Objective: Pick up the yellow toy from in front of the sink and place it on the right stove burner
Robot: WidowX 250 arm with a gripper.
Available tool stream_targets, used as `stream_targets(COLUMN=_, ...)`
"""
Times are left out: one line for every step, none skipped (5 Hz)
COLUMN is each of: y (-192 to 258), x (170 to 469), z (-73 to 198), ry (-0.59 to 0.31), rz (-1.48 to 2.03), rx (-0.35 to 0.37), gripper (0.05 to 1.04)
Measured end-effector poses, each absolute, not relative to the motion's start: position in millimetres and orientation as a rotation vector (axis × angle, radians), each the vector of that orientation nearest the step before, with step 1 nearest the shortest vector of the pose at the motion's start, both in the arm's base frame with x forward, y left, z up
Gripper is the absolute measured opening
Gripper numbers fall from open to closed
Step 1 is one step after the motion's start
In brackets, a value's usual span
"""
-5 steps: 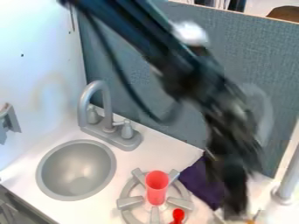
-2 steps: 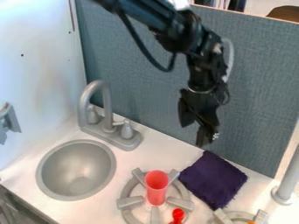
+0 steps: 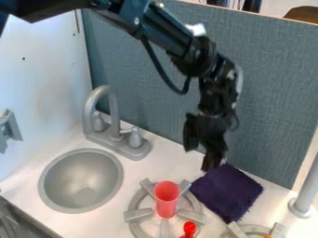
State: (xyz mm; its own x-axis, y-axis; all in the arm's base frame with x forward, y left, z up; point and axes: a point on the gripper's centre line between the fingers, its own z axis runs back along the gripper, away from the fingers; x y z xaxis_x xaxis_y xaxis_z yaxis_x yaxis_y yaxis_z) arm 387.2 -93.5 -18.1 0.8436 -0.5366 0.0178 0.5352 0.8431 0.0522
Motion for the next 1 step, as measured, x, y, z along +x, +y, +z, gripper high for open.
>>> stream_targets(y=-110.1, x=381.9, z=-21.3, ry=-0.042, rz=-0.581, rx=0.016, gripper=1.010)
